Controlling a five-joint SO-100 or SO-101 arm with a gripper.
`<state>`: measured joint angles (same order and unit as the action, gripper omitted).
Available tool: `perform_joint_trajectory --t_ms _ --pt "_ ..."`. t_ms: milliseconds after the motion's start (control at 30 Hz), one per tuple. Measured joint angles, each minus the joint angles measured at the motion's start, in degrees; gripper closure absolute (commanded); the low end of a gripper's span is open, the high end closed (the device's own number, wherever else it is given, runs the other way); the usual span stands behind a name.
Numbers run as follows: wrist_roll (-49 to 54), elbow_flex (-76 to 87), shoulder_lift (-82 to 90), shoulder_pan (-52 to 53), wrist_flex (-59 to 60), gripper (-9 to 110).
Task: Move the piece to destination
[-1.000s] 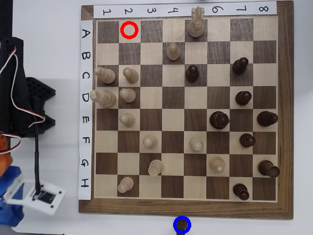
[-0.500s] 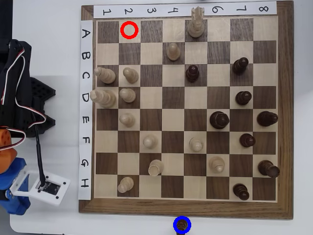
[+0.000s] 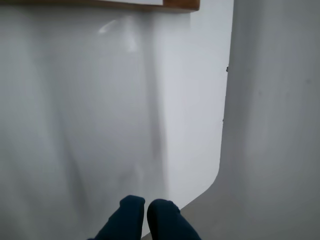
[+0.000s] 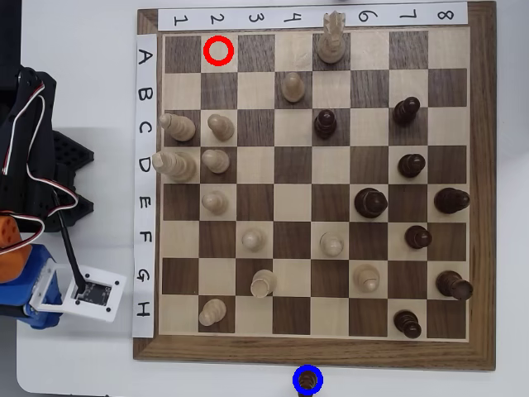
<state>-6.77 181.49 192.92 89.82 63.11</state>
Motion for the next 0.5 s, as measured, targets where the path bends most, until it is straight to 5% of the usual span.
perform_joint_trajectory --t_ms 500 --pt "0.0 0.0 0.0 0.0 2.72 101"
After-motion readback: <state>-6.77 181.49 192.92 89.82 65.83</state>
